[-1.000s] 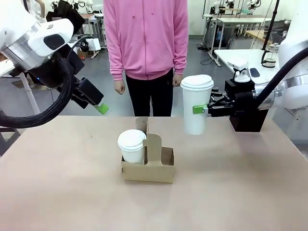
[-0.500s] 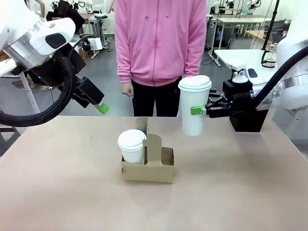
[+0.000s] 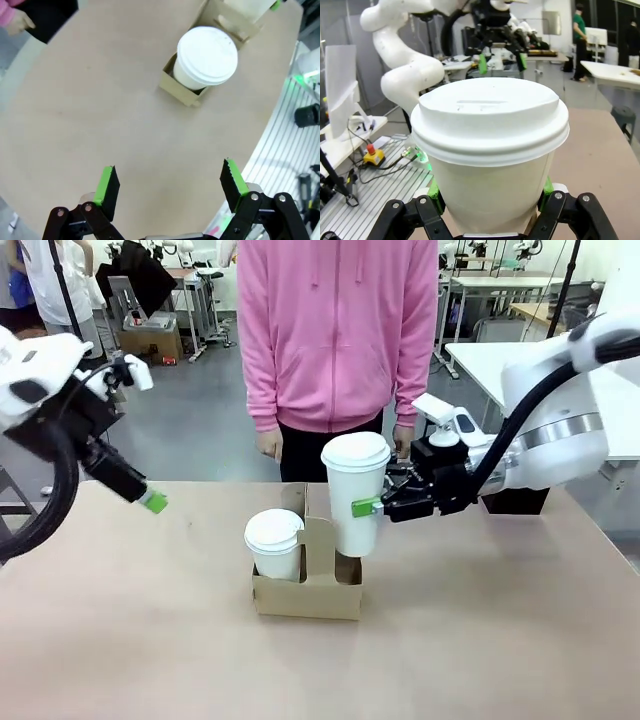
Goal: Pour a drink into a cup and package it in a carrier.
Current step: Insert the held 600 ml Paper Cup into the Cup Carrier.
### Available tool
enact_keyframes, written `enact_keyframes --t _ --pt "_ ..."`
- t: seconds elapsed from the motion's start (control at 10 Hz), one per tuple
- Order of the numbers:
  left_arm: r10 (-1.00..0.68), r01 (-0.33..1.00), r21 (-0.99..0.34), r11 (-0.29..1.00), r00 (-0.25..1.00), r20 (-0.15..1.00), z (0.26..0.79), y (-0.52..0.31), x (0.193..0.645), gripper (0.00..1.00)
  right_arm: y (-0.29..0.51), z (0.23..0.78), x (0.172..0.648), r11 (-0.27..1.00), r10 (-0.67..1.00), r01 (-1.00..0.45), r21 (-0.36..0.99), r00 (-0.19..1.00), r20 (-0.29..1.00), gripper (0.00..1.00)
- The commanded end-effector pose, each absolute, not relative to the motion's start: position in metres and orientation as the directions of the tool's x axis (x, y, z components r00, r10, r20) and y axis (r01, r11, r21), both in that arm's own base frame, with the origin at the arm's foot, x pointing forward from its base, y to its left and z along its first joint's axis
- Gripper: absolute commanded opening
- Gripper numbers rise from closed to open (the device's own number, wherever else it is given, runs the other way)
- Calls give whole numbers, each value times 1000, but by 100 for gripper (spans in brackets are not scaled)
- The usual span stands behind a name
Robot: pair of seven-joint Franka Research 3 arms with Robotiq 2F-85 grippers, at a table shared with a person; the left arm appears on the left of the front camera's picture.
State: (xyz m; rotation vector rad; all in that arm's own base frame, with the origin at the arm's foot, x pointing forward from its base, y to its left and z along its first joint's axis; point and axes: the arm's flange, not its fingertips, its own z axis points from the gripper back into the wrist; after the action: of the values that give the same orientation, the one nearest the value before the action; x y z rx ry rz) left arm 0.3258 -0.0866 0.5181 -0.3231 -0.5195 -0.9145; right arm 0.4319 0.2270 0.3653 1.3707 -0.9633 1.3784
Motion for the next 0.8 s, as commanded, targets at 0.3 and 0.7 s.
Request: enact_keyframes --t 0.3,0.7 --pt "-705 874 9 486 386 595 475 -50 315 100 238 336 443 -303 -28 -952 40 51 998 80" --pt "-702 863 -4 505 414 579 509 -53 340 100 245 306 451 -299 -24 -954 27 36 999 80"
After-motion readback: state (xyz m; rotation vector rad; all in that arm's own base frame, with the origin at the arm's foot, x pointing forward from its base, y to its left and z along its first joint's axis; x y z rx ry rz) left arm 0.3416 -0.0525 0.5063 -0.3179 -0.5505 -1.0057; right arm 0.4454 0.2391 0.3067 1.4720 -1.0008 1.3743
